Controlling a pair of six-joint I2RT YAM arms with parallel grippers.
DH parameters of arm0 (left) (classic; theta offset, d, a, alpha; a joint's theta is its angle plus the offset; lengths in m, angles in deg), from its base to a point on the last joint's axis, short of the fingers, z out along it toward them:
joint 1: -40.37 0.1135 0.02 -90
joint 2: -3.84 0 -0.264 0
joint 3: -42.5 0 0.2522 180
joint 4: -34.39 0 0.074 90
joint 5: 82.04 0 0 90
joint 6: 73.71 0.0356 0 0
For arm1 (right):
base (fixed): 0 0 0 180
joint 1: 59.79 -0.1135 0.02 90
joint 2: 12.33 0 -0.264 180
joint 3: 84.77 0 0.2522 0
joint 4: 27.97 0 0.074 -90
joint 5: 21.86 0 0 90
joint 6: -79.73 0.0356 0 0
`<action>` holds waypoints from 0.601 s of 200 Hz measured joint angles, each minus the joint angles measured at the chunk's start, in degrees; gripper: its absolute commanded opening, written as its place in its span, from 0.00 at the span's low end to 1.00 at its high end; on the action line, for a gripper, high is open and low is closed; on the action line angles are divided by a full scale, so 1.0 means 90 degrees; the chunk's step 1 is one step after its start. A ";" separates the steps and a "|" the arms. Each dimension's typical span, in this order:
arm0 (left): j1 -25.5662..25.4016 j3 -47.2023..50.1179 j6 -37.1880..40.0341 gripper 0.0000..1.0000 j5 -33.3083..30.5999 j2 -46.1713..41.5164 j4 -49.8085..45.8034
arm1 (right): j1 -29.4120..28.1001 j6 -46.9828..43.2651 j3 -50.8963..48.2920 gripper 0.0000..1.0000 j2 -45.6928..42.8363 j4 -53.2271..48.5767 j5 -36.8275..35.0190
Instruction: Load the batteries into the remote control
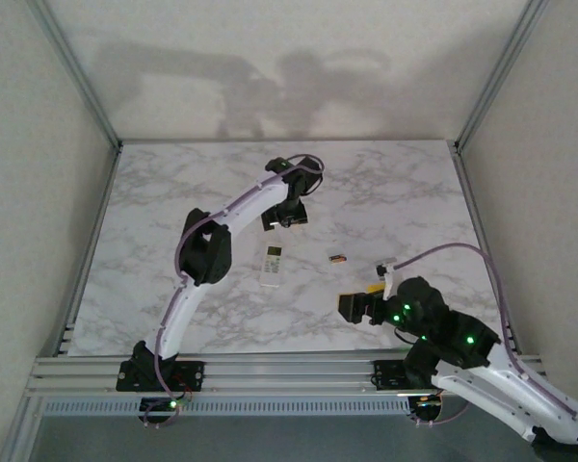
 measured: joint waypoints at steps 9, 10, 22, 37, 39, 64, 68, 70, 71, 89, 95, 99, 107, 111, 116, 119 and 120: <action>0.0002 0.0231 -0.0010 0.71 -0.0085 -0.0376 0.0214 | 0.0000 0.0112 0.0228 0.99 0.0525 -0.0138 -0.0087; 0.0002 0.0262 -0.0012 0.71 -0.0095 -0.0413 0.0236 | 0.0000 0.0124 0.0250 0.99 0.0561 -0.0163 -0.0097; 0.0034 0.0940 -0.0119 0.71 -0.0262 -0.1243 0.0576 | 0.0000 0.0333 0.0639 0.99 0.1324 -0.0359 -0.0209; 0.0177 0.2096 -0.0333 0.71 -0.0469 -0.2557 0.1037 | 0.0000 0.0583 0.1178 0.99 0.2208 -0.0585 -0.0313; 0.0221 0.2276 -0.0376 0.71 -0.0495 -0.2764 0.1093 | 0.0000 0.0617 0.1251 0.99 0.2327 -0.0602 -0.0321; 0.0991 0.4357 -0.0729 0.71 -0.0695 -0.4716 0.1821 | 0.0000 0.0923 0.1826 0.99 0.3417 -0.0697 -0.0325; 0.1149 0.4680 -0.0748 0.72 -0.0719 -0.4928 0.1902 | 0.0000 0.0971 0.1855 0.99 0.3512 -0.0692 -0.0318; 0.1236 0.4826 -0.0765 0.72 -0.0736 -0.5013 0.1945 | 0.0000 0.1001 0.1868 0.99 0.3555 -0.0687 -0.0313; 0.1265 0.4879 -0.0775 0.72 -0.0738 -0.5042 0.1957 | 0.0000 0.1005 0.1870 0.99 0.3570 -0.0687 -0.0313; 0.1773 0.5863 -0.0784 0.71 -0.0911 -0.5200 0.2108 | 0.0000 0.1197 0.1877 0.99 0.3762 -0.0682 -0.0291; 0.1846 0.6152 -0.0758 0.71 -0.0945 -0.5093 0.2166 | 0.0000 0.1253 0.1877 0.99 0.3781 -0.0675 -0.0282; 0.1868 0.6300 -0.0741 0.71 -0.0954 -0.5025 0.2198 | 0.0000 0.1287 0.1877 0.99 0.3786 -0.0675 -0.0282; 0.1889 0.6642 -0.0668 0.71 -0.0942 -0.4852 0.2317 | 0.0000 0.1348 0.1877 0.99 0.3791 -0.0675 -0.0279; 0.1899 0.6773 -0.0641 0.71 -0.0937 -0.4794 0.2380 | 0.0000 0.1372 0.1877 0.99 0.3793 -0.0678 -0.0279; 0.1909 0.6943 -0.0580 0.71 -0.0899 -0.4719 0.2472 | 0.0000 0.1399 0.1877 0.99 0.3796 -0.0675 -0.0279; 0.1911 0.7031 -0.0561 0.71 -0.0874 -0.4682 0.2514 | 0.0000 0.1406 0.1877 0.99 0.3796 -0.0675 -0.0277; 0.1914 0.7067 -0.0542 0.71 -0.0852 -0.4660 0.2531 | 0.0000 0.1413 0.1877 0.99 0.3796 -0.0678 -0.0277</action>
